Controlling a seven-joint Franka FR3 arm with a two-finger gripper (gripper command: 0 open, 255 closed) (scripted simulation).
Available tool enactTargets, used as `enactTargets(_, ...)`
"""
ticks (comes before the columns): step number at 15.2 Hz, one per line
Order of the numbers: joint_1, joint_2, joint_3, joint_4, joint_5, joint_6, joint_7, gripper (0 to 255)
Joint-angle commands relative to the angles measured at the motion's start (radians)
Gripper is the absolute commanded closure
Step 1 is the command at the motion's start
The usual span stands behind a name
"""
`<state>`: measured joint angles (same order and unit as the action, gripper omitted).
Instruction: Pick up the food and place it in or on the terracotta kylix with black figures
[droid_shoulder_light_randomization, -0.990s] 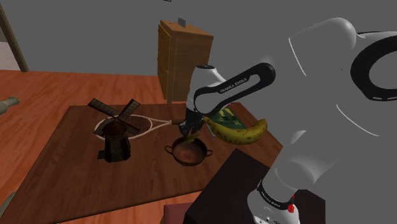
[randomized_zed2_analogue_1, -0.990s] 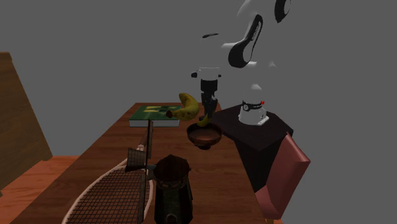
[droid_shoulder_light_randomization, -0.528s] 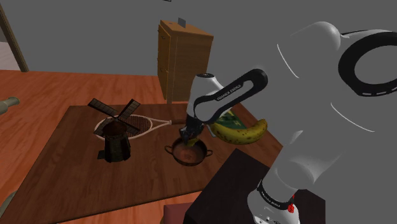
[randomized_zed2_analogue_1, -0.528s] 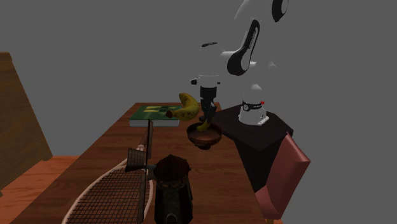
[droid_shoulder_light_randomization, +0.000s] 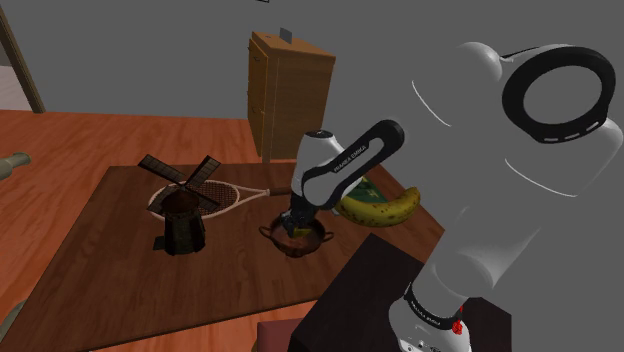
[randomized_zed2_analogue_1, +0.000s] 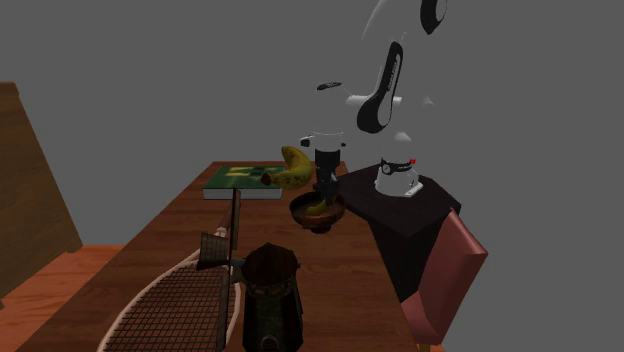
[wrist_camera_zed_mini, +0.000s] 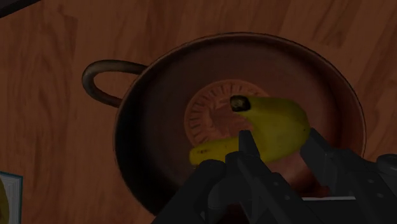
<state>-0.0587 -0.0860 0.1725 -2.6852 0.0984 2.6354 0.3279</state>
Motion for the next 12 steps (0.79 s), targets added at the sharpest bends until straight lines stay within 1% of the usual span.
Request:
enactTargets(1,-0.001,0.013,0.0,-0.002,-0.002,0.015,0.0,255)
enactTargets(7,-0.001,0.013,0.0,-0.002,-0.002,0.015,0.0,255)
enactTargets(8,-0.001,0.013,0.0,-0.002,-0.002,0.015,0.0,0)
enactTargets(12,-0.001,0.013,0.0,-0.002,-0.002,0.015,0.0,0)
